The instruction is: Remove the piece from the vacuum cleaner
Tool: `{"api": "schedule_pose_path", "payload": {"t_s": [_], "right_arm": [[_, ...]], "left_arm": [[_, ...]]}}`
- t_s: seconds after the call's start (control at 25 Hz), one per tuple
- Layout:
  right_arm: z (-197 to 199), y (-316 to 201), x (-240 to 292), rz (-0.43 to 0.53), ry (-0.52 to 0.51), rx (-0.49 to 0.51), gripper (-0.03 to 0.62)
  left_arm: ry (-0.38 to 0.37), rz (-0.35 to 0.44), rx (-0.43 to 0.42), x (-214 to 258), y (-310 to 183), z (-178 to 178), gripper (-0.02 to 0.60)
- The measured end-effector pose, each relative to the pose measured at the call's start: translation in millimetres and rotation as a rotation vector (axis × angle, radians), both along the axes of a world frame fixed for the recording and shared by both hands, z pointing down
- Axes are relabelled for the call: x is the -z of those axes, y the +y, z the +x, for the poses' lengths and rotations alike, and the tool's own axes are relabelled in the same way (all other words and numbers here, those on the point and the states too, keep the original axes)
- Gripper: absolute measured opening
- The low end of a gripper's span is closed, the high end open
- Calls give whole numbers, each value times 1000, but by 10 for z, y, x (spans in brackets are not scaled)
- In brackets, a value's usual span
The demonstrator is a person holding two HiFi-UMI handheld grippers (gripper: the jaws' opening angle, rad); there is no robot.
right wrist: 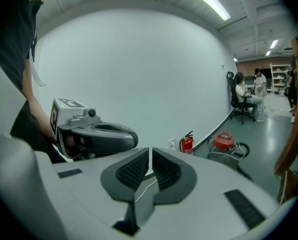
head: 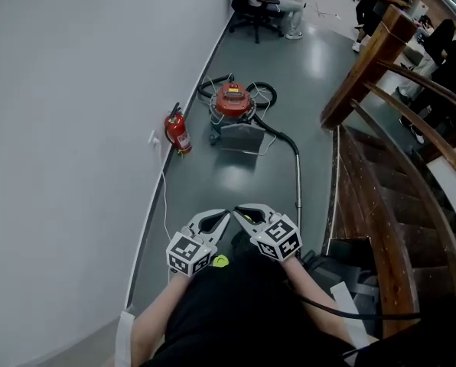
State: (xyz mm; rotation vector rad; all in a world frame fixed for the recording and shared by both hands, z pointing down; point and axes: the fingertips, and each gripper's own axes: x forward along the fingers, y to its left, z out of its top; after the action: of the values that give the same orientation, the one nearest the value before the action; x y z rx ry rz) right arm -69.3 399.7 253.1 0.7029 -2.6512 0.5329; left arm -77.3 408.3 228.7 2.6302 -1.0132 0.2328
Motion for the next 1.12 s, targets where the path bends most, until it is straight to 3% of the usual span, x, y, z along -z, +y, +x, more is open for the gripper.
{"api": "schedule_pose_path", "payload": {"t_s": [0.44,0.72,1.12], "right_arm": [[324,-827,-220,-36,15,39,17],[599,-1428,-248,-73,-21,28,17],[702,-2156,-298,-80,-16,93,17]], "left_arm": [[28,-70,47,-215,-829,323,8],[-20,-116,40,-295,-1419,594,8],[-47,-103,108,-268,-2212,626,8]]}}
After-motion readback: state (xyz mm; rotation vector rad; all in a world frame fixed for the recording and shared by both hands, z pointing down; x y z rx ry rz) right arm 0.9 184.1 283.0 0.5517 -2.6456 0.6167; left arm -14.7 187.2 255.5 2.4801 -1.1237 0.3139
